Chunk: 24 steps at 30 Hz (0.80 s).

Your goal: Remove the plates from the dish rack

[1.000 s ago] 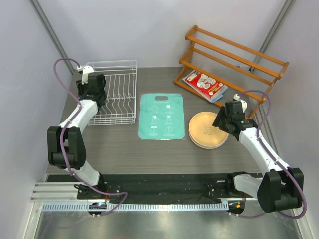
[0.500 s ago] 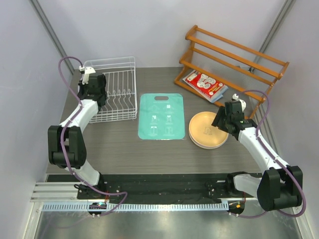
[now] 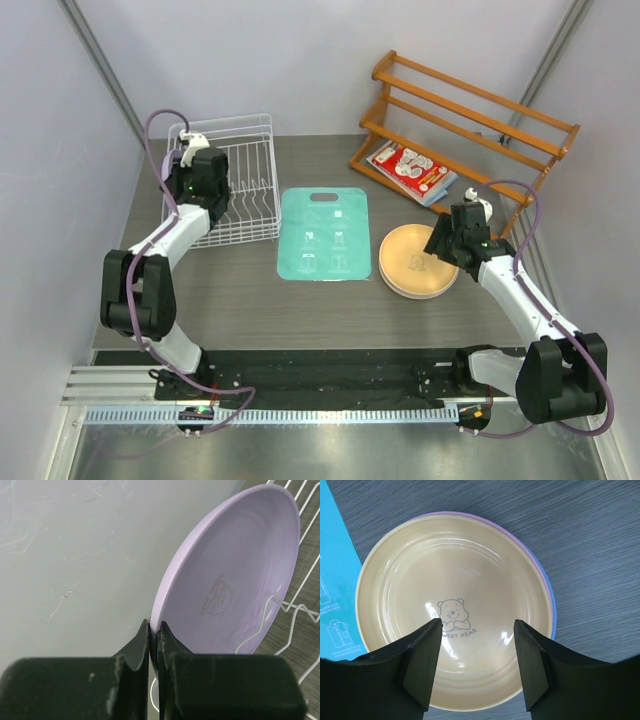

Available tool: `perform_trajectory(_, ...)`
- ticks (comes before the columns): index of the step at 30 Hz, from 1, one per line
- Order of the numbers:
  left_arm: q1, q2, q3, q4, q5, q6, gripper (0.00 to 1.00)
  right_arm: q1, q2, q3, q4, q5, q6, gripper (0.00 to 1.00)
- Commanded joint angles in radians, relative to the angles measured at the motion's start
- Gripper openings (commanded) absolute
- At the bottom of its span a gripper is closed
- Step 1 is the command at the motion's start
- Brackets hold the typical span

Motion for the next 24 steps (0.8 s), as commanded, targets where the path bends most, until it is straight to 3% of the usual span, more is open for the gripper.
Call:
perform_trajectory(1,-0.026,-0.046,0.016,0.160,-0.076,0.021,0.00,-0.001,-0.004,0.004,0.032,-0.012,-0.010,0.65)
perform_trajectory(14,-0.092,-0.029,0.024,0.247,-0.210,0.139,0.00,-0.001,-0.026,-0.008,0.035,-0.035,-0.004,0.65)
perform_trajectory(24,-0.120,-0.150,0.025,0.220,-0.230,0.170,0.00,-0.001,-0.067,-0.019,0.037,-0.046,0.005,0.65)
